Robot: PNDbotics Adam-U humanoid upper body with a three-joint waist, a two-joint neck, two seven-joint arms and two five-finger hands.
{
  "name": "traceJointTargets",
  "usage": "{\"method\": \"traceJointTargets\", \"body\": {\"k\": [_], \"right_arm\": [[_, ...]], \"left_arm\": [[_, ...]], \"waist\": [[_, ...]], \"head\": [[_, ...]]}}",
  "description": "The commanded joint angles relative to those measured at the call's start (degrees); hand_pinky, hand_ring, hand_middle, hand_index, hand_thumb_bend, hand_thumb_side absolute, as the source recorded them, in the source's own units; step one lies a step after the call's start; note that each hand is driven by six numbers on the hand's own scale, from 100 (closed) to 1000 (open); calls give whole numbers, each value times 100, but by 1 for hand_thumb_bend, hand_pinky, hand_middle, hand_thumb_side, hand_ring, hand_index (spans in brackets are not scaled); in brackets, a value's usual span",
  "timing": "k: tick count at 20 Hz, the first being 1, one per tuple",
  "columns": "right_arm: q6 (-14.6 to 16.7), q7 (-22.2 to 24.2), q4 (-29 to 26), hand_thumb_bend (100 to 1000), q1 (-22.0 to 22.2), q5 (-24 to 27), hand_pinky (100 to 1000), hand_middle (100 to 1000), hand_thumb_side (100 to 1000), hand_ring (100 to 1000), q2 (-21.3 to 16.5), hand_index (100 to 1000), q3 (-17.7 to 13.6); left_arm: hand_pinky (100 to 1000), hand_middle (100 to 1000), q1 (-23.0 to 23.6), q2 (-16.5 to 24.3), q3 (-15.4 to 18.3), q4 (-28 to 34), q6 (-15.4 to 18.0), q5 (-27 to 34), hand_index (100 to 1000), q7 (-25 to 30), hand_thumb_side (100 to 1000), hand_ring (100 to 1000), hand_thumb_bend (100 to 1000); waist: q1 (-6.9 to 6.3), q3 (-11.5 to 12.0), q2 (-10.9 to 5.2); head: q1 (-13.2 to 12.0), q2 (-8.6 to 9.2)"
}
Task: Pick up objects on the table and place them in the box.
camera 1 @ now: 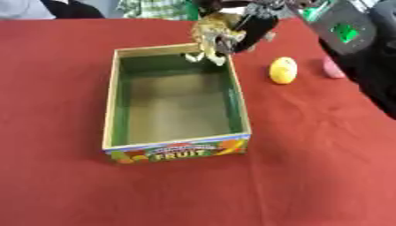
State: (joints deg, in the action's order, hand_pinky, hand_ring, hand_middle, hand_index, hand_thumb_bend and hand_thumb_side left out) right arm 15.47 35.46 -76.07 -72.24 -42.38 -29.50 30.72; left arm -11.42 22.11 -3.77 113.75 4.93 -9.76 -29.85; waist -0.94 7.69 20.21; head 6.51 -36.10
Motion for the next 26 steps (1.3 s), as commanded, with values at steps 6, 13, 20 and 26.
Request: {"method": "traceJointTargets", "body": {"k": [6,13,20,26], "right_arm": [[265,-146,592,100,-84,-453,686,438,349,721,452,531,-106],[340,-152,893,100,3,-655,697,479,339,738,729,587,-96],[753,185,1372,100,-4,-954,755,652,622,811,942,777,-221],[938,461,1439,100,-67,-858,800,769,739,870,915,864,-351]], "left_arm": [[503,670,-150,28,-25,84,19,56,721,54,852,614,100],[503,669,-226,9,-46,84,14,78,719,59,850,614,100],[503,669,-260,3,-56,84,6,92,718,62,850,615,100],[503,668,-246,0,-57,84,-6,89,718,64,850,615,100]], "waist": [[10,118,-43],[51,287,22],[73,343,44],[71,325,41]], "head": [[93,132],[164,154],[145,55],[110,-2]]}}
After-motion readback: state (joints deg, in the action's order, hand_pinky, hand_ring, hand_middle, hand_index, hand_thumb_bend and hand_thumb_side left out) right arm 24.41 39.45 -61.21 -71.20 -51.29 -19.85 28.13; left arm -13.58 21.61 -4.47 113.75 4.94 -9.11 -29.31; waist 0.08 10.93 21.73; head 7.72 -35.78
